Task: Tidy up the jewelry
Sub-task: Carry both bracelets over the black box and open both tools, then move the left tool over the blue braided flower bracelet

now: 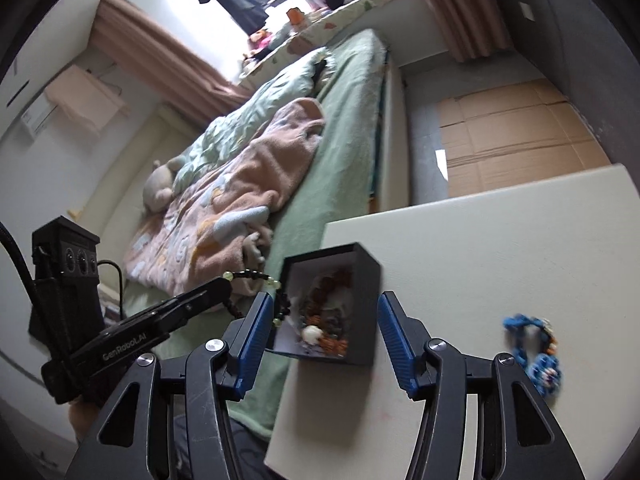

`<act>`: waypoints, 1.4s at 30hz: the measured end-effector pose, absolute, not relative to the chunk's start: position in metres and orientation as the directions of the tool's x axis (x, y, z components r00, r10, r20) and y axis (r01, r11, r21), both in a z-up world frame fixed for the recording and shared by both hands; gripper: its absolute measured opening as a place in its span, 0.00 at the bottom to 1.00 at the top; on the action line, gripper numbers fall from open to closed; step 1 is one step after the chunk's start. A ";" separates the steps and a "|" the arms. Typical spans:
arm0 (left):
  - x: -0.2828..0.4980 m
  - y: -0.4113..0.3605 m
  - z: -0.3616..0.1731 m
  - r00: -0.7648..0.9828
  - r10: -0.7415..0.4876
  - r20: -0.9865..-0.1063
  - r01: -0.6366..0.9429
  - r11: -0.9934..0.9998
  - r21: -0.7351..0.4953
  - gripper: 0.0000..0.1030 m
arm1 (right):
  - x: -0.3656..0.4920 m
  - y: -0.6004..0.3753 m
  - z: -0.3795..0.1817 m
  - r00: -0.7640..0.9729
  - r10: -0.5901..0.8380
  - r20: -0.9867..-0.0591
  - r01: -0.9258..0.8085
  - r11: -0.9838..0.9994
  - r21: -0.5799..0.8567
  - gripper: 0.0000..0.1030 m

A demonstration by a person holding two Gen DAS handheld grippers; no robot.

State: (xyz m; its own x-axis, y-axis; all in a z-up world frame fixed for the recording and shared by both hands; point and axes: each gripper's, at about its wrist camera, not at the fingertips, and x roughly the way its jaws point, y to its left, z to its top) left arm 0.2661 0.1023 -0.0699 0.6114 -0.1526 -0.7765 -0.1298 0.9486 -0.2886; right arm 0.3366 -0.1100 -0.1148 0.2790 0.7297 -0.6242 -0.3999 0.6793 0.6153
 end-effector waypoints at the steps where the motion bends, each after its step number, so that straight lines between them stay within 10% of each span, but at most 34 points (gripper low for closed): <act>1: 0.269 0.101 -0.072 0.607 -0.152 -0.780 -0.135 0.948 -0.289 0.08 | 0.336 -0.120 -0.116 0.290 0.723 -0.627 -0.378 0.688 0.619 0.53; 6: 0.280 0.092 -0.082 0.543 -0.142 -0.828 -0.157 0.951 -0.266 0.17 | 0.332 -0.161 -0.110 0.351 0.696 -0.626 -0.325 0.718 0.616 0.53; 10: 0.278 0.083 -0.082 0.560 -0.147 -0.816 -0.150 0.950 -0.274 0.44 | 0.328 -0.195 -0.109 0.399 0.672 -0.624 -0.286 0.737 0.612 0.53; 42: 0.311 -0.098 -0.150 0.383 -0.253 -0.888 0.081 0.967 -0.241 0.54 | 0.314 -0.306 -0.200 0.388 0.580 -0.717 0.048 0.764 0.644 0.53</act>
